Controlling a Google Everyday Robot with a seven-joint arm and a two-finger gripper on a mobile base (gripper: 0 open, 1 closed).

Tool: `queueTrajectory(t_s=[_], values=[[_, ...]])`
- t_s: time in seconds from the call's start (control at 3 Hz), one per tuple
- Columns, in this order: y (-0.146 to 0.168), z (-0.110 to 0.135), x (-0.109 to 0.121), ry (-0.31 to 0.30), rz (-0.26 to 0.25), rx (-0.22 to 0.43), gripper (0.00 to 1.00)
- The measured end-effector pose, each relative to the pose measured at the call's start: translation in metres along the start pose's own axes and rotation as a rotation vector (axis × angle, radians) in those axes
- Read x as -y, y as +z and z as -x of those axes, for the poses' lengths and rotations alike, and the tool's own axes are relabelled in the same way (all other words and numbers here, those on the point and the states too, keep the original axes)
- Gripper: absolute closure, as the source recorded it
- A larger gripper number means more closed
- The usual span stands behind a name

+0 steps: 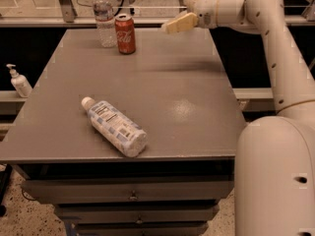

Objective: Move coke can near water bottle

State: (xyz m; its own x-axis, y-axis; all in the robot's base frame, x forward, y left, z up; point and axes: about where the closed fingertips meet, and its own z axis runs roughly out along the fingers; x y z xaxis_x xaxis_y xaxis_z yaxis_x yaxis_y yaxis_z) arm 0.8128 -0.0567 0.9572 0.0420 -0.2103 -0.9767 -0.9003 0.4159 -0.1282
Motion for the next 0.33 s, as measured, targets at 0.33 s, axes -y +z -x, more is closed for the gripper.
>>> queueTrajectory(t_s=[0.33], values=[[-0.0004, 0.0045, -0.0003, -0.007, 0.005, 0.004, 0.0]])
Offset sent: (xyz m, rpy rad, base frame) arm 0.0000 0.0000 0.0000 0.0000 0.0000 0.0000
